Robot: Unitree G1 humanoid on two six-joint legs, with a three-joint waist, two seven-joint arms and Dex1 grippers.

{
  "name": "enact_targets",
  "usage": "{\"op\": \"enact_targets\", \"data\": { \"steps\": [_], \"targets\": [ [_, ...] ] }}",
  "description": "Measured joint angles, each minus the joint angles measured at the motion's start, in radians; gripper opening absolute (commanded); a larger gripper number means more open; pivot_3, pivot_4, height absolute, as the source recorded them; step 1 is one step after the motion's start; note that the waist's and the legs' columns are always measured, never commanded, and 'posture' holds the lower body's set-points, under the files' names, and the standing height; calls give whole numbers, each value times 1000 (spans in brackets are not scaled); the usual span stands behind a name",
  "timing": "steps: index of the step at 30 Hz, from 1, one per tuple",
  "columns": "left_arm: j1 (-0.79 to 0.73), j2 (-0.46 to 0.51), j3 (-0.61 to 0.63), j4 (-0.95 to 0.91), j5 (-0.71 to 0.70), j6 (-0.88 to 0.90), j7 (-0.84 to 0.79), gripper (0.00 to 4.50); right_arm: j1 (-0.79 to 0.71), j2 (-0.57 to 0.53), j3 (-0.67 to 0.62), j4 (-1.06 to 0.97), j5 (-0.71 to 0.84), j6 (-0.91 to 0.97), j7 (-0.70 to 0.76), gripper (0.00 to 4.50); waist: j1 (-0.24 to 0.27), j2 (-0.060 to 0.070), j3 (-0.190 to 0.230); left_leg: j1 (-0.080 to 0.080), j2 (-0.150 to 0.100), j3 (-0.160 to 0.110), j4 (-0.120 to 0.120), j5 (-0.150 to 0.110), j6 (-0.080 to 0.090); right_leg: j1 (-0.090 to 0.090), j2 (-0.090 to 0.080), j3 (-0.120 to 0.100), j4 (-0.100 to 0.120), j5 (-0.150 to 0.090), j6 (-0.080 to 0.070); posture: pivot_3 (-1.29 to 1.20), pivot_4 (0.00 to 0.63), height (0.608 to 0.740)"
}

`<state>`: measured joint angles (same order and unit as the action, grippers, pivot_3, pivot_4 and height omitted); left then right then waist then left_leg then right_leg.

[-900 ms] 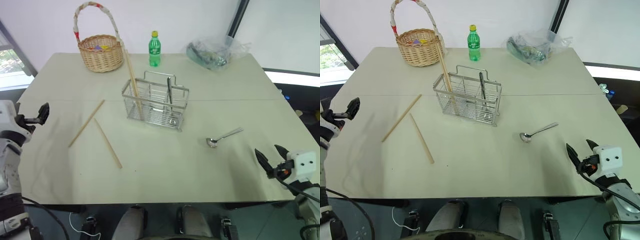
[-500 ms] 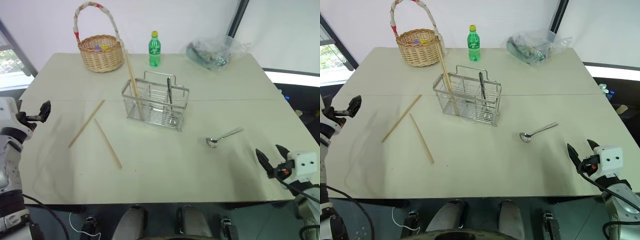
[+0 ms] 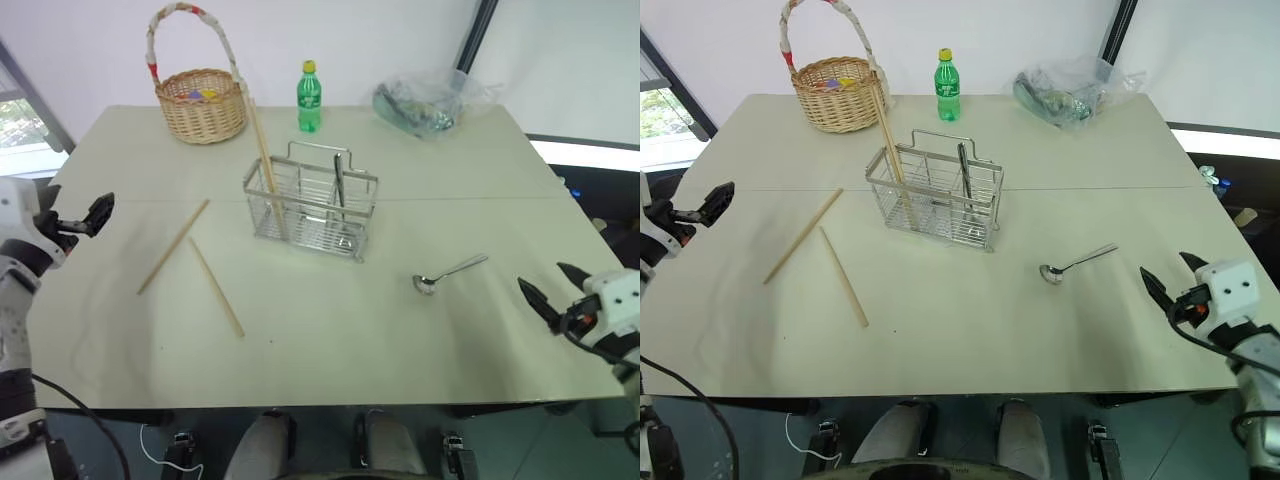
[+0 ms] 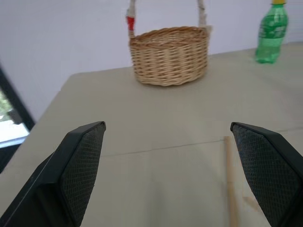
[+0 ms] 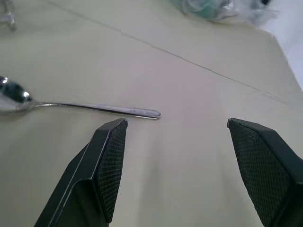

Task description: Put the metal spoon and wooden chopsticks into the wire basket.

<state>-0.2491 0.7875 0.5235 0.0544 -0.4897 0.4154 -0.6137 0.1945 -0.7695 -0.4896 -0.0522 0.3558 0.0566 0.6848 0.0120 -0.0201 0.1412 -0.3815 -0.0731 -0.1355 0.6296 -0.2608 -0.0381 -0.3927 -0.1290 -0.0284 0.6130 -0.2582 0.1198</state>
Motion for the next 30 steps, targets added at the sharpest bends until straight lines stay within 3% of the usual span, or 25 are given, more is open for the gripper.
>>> {"op": "enact_targets", "data": {
  "steps": [4, 9, 11, 17, 23, 30],
  "targets": [
    [-27, 83, -56, -138, -125, 121, -164, 4466, -162, -177, 58, 68, -4, -31, 193, 3486, -4, 0, 1, 0, 1, 0, 0, 0, 0, 0, -1, -1, 0, 0, 0, 0, 150, 674],
    [-69, 215, -148, -309, -283, 262, -385, 4466, -497, -313, 297, 223, -74, -152, 506, 3486, -23, 3, 5, 2, 1, 2, -1, 0, 0, 2, -1, -1, -1, 0, 0, 0, 150, 674],
    [-107, 235, -214, -352, -313, 285, -465, 4466, -667, -309, 428, 309, -124, -203, 646, 3486, -27, 5, 9, 2, 1, 2, -2, 0, 0, 2, -1, -1, -1, 0, 0, 0, 150, 674],
    [-166, 232, -324, -376, -327, 299, -546, 4466, -981, -241, 710, 606, -278, -373, 905, 3486, -29, 2, 15, 3, 1, 2, -3, 0, 0, 1, 0, -1, -1, 2, 3, 0, 150, 674],
    [-180, 212, -357, -429, -331, 308, -543, 4466, -1213, -133, 898, 970, -453, -577, 927, 3486, -29, 0, 17, 4, 0, 2, -4, 0, 0, 1, 1, 0, -1, 3, 4, 0, 150, 674],
    [-177, 211, -354, -482, -370, 353, -518, 4466, -1286, -26, 963, 1175, -554, -681, 928, 3486, -30, 0, 17, 6, 0, 1, -5, 1, -1, 2, 2, 1, 0, 3, 4, 0, 150, 674]
  ]
}}
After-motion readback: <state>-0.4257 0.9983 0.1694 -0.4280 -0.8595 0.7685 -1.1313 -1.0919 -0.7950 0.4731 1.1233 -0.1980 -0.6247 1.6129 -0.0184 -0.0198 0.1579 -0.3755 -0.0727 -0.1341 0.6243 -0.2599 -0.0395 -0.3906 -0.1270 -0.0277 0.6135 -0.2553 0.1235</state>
